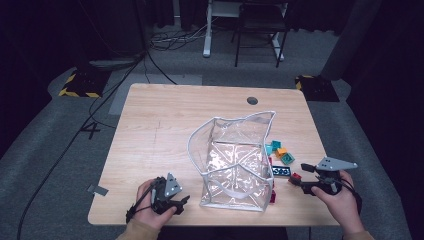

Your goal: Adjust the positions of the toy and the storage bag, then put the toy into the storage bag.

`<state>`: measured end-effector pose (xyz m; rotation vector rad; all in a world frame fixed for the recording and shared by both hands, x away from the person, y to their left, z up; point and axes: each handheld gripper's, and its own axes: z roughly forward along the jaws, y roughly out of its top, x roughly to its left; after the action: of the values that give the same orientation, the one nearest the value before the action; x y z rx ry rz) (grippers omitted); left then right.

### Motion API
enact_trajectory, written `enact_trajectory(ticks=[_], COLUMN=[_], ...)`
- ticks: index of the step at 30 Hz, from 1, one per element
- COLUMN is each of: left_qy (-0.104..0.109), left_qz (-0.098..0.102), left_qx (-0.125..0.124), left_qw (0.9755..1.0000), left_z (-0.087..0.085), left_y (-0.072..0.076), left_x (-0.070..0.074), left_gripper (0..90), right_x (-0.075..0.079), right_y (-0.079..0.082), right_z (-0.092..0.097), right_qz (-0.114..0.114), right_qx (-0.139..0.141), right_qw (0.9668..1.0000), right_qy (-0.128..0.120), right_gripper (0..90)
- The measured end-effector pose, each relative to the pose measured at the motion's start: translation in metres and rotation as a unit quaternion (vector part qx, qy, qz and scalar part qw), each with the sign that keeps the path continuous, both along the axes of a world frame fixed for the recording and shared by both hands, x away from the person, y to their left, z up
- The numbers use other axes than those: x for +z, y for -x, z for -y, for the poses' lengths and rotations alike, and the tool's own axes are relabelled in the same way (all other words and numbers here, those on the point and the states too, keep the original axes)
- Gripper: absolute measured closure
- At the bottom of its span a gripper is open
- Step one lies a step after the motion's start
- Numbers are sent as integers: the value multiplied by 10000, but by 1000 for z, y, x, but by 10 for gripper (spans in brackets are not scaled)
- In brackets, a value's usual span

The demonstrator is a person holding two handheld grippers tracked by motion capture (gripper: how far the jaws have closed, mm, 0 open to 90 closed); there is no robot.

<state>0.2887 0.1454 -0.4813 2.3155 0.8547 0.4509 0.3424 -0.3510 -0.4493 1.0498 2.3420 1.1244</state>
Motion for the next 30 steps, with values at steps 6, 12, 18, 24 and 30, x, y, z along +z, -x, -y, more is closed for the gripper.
enact_trajectory(ticks=[6, 12, 18, 24, 30], left_qy=[82, 46, 360, 556, 575], left_qz=[-140, -271, -278, -267, -293], left_qx=[136, 255, 277, 345, 348], left_qw=[9998, 9993, 9986, 9975, 9973], left_z=[-17, -29, -35, -41, -43], left_y=[-27, -58, -68, -70, -72], left_x=[-2, -17, -22, -27, -27], left_gripper=[221, 226, 187, 159, 157], right_x=[-9, -12, -10, -13, -22], right_y=[-17, -26, -37, -62, -76], right_z=[13, 18, 9, -6, -8], right_qz=[-138, -238, -202, -192, -274], right_qx=[-426, -733, -692, -626, -669], right_qw=[9989, 9969, 9973, 9972, 9961], right_qy=[153, 173, 158, 374, 496], right_gripper=[255, 255, 261, 275, 279])
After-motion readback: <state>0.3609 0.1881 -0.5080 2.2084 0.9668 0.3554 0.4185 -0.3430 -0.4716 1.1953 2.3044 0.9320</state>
